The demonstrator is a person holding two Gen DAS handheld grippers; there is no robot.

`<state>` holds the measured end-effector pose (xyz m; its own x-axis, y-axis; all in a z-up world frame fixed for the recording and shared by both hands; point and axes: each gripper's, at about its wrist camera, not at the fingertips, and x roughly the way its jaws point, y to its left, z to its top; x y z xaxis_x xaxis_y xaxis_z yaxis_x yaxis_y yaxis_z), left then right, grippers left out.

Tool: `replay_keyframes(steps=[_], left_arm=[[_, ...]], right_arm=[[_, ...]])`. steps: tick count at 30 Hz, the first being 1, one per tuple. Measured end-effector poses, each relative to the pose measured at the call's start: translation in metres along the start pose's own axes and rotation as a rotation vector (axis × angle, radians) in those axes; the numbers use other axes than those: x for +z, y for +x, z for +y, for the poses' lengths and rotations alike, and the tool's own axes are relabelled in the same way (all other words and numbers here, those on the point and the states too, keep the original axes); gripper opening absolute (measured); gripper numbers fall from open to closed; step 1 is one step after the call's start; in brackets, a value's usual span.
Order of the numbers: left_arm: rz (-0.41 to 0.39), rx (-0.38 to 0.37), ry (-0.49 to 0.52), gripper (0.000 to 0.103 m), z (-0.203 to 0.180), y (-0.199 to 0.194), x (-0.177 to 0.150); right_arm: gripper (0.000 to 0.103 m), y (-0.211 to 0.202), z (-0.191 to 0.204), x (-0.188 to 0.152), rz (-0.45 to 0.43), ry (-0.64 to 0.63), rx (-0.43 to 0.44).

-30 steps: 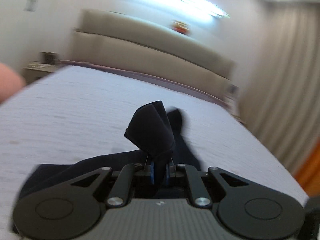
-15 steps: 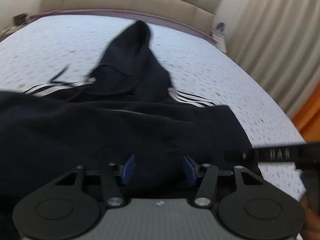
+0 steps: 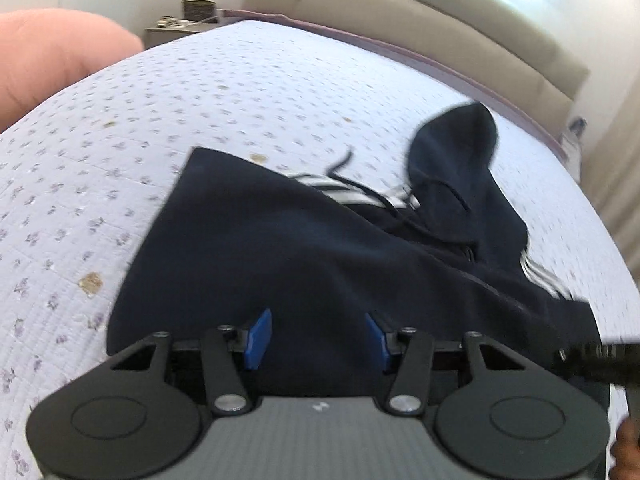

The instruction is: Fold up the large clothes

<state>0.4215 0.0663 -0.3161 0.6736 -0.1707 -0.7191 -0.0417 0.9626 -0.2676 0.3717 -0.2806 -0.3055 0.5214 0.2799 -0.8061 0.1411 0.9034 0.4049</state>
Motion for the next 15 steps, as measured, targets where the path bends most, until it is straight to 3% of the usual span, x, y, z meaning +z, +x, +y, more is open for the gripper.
replay_keyframes(steps=[4,6,11,13,14,15], left_arm=[[-0.029,0.010,0.007,0.050,-0.007,0.006,0.014],[-0.035,-0.007,0.031,0.044,-0.014,0.009,0.019],[0.004,-0.001,0.106,0.045,-0.030,0.034,0.015],[0.058,0.039,0.138,0.046,-0.035,0.054,0.008],[0.075,0.055,0.157,0.047,-0.038,0.061,0.005],[0.076,0.061,0.173,0.048,-0.041,0.063,0.004]], right_arm=[[0.009,-0.031,0.013,0.000,-0.106,-0.083,-0.049],[0.009,-0.058,0.010,0.000,-0.170,-0.109,-0.120],[0.011,-0.094,-0.026,-0.005,-0.238,-0.051,-0.324],[0.027,-0.083,-0.045,-0.008,-0.191,0.001,-0.363],[0.046,-0.070,-0.055,-0.009,-0.132,0.016,-0.388],[0.053,-0.058,-0.062,-0.010,-0.085,0.027,-0.419]])
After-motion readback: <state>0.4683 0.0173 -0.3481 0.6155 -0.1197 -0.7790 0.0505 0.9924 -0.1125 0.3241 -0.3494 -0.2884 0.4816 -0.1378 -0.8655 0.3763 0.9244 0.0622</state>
